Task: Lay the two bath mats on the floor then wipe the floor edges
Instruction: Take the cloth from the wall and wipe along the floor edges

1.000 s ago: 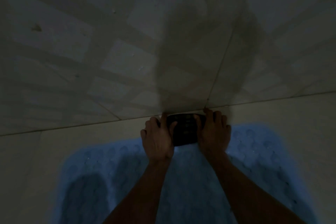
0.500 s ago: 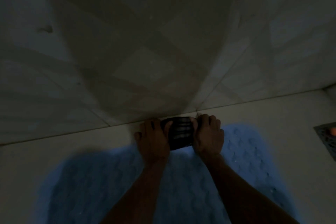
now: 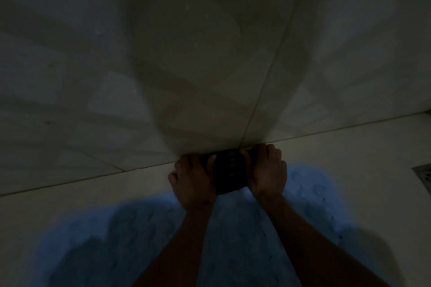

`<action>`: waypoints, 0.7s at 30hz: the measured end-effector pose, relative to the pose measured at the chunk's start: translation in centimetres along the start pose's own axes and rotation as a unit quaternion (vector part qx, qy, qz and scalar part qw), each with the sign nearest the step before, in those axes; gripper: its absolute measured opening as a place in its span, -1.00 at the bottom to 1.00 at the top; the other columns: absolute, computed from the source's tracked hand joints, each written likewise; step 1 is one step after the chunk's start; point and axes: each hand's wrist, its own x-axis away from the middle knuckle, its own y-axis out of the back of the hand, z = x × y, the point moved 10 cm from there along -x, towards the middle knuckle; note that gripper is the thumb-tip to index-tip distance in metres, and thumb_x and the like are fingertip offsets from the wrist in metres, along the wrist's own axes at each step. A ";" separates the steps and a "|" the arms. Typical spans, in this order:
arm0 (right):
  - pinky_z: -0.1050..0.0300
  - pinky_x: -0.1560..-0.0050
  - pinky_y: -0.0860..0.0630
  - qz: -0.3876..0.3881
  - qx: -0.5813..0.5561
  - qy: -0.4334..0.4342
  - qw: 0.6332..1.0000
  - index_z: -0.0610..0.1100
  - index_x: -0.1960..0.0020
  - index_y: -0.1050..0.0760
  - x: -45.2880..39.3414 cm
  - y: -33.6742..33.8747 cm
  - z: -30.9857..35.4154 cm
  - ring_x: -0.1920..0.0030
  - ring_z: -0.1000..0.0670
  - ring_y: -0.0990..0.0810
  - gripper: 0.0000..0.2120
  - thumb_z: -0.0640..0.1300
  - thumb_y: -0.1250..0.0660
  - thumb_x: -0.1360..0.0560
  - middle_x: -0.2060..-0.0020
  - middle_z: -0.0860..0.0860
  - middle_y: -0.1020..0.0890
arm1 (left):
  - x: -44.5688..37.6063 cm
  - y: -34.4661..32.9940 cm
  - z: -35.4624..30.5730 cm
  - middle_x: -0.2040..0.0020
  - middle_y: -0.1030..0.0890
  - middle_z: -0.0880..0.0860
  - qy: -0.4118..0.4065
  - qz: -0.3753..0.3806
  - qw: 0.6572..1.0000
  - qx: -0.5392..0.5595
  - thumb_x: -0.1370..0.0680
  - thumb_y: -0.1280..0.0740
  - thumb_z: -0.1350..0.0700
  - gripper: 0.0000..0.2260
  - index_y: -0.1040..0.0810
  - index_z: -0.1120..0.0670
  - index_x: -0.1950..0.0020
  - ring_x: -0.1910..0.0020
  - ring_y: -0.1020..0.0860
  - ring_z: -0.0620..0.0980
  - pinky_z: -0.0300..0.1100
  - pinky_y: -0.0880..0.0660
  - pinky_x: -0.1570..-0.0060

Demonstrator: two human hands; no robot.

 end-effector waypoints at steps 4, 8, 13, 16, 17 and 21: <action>-0.06 0.21 -0.43 -0.005 -0.023 0.000 1.000 -0.16 0.07 -0.54 -0.9 0.4 -2.2 0.06 -0.25 -0.53 -0.53 0.23 -0.11 -0.56 0.09 -0.13 -0.60 | 0.3 -0.2 -2.2 0.08 -0.62 0.15 0.007 -0.011 1.000 0.010 -0.56 -0.12 -0.22 -0.54 -0.60 0.12 0.09 0.11 -0.56 0.22 0.03 -0.35 0.13; -0.08 0.16 -0.46 0.015 -0.028 -0.006 0.999 -0.16 0.06 -0.55 -1.9 0.5 -4.8 0.03 -0.25 -0.54 -0.52 0.23 -0.11 -0.55 0.07 -0.14 -0.61 | 1.2 -1.3 -4.7 0.06 -0.59 0.14 0.006 0.008 1.000 -0.004 -0.56 -0.06 -0.26 -0.49 -0.60 0.10 0.07 0.04 -0.54 0.22 0.06 -0.36 0.08; -0.09 0.05 -0.45 0.014 -0.031 -0.031 0.999 -0.15 0.03 -0.56 -3.3 2.3 -9.3 -0.04 -0.24 -0.53 -0.58 0.19 -0.16 -0.59 0.02 -0.14 -0.60 | 2.0 -2.4 -9.3 0.05 -0.59 0.15 -0.004 0.017 1.000 -0.023 -0.57 -0.06 -0.28 -0.47 -0.60 0.11 0.06 0.02 -0.53 0.22 0.07 -0.38 0.05; -0.09 0.09 -0.46 0.003 -0.024 -0.036 0.999 -0.14 0.04 -0.56 -4.2 3.2 -11.6 -0.02 -0.25 -0.53 -0.56 0.20 -0.13 -0.57 0.06 -0.15 -0.60 | 2.5 -3.2 -11.5 -0.02 -0.59 0.15 0.000 0.026 0.999 -0.024 -0.62 -0.12 -0.25 -0.53 -0.61 0.10 -0.03 -0.06 -0.51 0.22 0.07 -0.36 -0.01; -0.10 0.08 -0.46 0.004 -0.023 -0.040 0.999 -0.14 0.04 -0.56 -4.4 3.2 -12.4 -0.02 -0.25 -0.53 -0.59 0.19 -0.17 -0.57 0.06 -0.15 -0.59 | 2.6 -3.5 -12.2 -0.05 -0.58 0.15 0.000 0.032 0.999 -0.025 -0.62 -0.15 -0.24 -0.55 -0.61 0.10 -0.06 -0.08 -0.51 0.22 0.08 -0.36 -0.03; -0.11 0.05 -0.47 0.002 -0.034 -0.056 0.998 -0.14 0.03 -0.56 -5.0 3.7 -15.2 -0.04 -0.23 -0.52 -0.62 0.18 -0.22 -0.56 0.04 -0.14 -0.59 | 3.2 -3.9 -15.2 -0.01 -0.60 0.16 -0.017 0.020 0.999 -0.030 -0.60 -0.17 -0.23 -0.56 -0.61 0.11 -0.03 -0.04 -0.53 0.24 0.09 -0.39 0.02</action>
